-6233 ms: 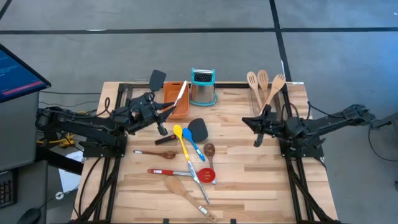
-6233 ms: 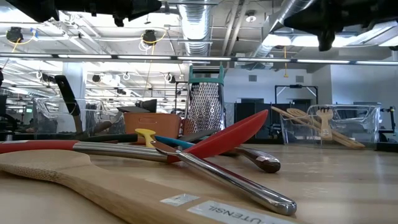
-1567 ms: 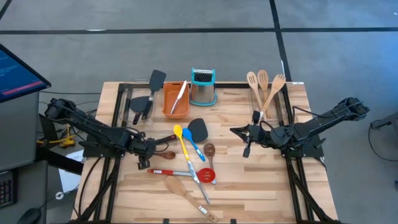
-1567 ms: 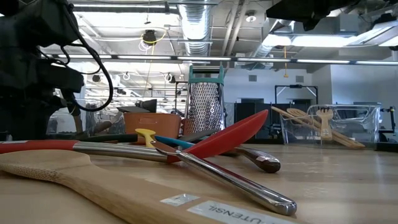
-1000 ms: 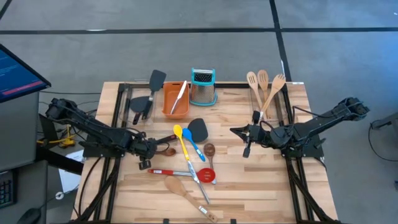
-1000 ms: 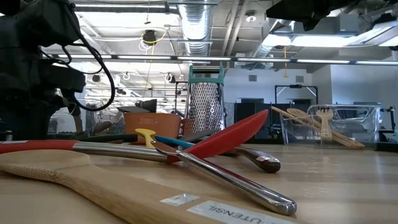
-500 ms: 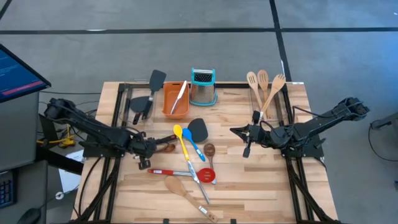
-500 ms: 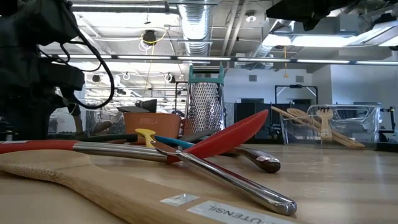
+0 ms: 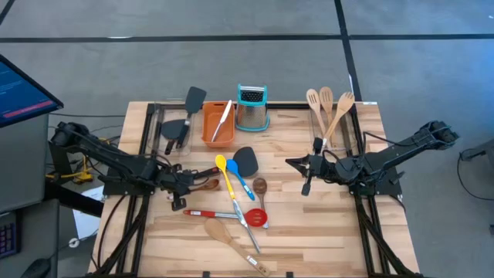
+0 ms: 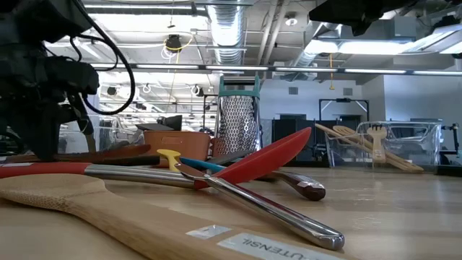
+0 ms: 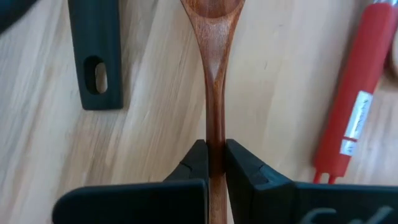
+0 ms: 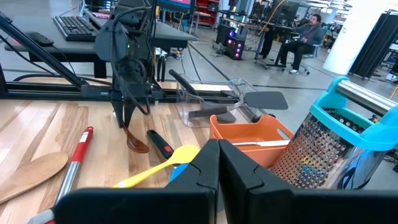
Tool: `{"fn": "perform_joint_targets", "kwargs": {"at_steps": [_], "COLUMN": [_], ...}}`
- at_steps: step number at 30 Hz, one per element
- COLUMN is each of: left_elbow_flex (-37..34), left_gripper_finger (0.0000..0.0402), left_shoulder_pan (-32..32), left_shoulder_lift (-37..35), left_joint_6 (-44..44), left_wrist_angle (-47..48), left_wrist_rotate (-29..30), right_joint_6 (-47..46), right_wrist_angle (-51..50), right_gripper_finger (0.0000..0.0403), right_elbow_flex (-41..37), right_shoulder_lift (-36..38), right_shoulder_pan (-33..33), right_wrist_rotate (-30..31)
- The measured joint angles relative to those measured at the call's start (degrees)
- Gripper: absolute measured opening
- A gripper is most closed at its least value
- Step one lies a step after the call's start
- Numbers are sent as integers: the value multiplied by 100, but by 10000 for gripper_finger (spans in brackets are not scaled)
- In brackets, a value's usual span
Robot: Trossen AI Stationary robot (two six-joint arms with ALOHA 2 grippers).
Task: Pick & Place Kitchen Items
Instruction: Put the left dark brown wooden spoon into the right transparent bin
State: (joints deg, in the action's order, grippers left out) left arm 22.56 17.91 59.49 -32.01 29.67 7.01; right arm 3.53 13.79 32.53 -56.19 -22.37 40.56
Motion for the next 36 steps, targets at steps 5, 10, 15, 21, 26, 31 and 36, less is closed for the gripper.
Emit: {"fn": "perform_joint_targets", "kwargs": {"at_steps": [5,10,15,21,26,31,36], "left_elbow_flex": [5,12,16,18,20,23,23], "left_gripper_finger": [2,1,1,1,1,1,1], "left_shoulder_pan": [0,0,2,2,2,2,2], "left_shoulder_lift": [-112,-136,-136,-136,-138,-138,-138], "left_joint_6": [1,2,2,3,4,23,123], "left_wrist_angle": [-63,-96,-118,-152,-176,-322,-618], "left_wrist_rotate": [0,0,0,-2,0,7,220], "right_joint_6": [0,2,2,1,0,0,-2], "right_wrist_angle": [-1,-1,-1,-1,-1,-1,-1], "right_gripper_finger": [0,0,0,0,0,0,0], "right_elbow_flex": [0,0,0,0,0,0,0], "right_shoulder_lift": [1,0,-1,0,0,1,-1], "right_shoulder_pan": [0,0,0,4,4,4,4], "right_wrist_rotate": [-1,-1,-1,0,-1,-2,-2]}}
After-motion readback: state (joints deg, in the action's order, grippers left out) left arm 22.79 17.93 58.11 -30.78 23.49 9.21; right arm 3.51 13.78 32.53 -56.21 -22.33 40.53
